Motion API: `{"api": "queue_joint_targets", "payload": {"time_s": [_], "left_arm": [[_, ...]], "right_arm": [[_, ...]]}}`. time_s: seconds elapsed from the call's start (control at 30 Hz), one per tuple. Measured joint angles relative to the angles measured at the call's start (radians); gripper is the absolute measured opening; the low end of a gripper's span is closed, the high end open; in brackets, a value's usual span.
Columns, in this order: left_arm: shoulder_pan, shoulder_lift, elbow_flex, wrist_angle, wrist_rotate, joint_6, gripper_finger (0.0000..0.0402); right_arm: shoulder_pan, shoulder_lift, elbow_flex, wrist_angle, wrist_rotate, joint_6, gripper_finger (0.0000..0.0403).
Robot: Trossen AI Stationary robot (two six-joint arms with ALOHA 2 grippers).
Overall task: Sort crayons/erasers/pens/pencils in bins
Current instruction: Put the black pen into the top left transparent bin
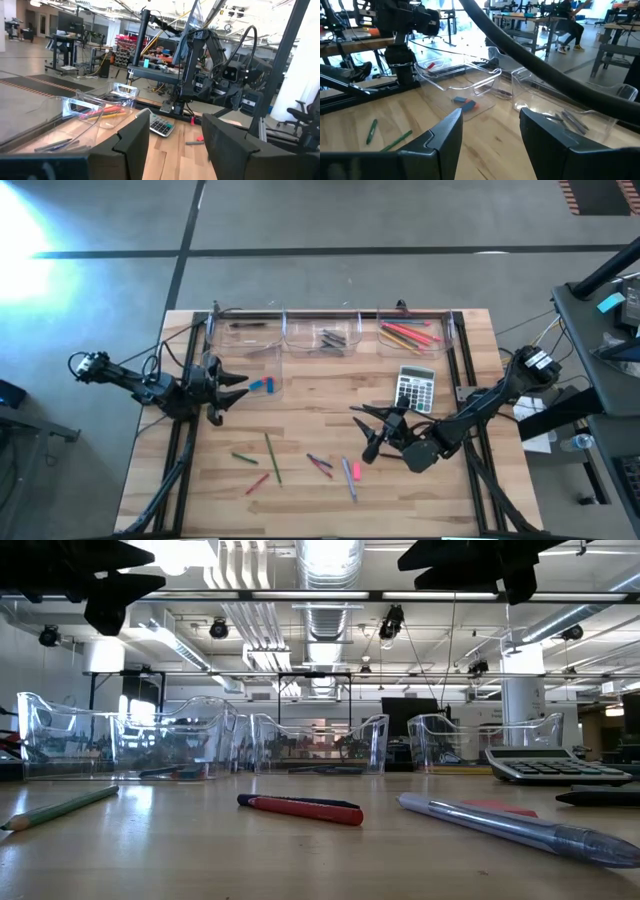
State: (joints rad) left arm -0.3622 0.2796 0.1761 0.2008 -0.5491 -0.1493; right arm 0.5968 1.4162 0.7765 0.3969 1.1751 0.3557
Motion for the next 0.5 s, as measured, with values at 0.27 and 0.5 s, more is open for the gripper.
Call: {"api": "queue_joint_targets", "payload": {"time_s": [0.27,0.5], "left_arm": [[0.0,0.026,0.0,0.0,0.0,0.0,0.0167],[0.0,0.045,0.0,0.0,0.0,0.0,0.0167]], "right_arm": [[0.0,0.0,0.0,0.001,-0.005,-0.005,0.0187],[0.0,0.0,0.0,0.003,-0.006,-0.012,0.0187]]}}
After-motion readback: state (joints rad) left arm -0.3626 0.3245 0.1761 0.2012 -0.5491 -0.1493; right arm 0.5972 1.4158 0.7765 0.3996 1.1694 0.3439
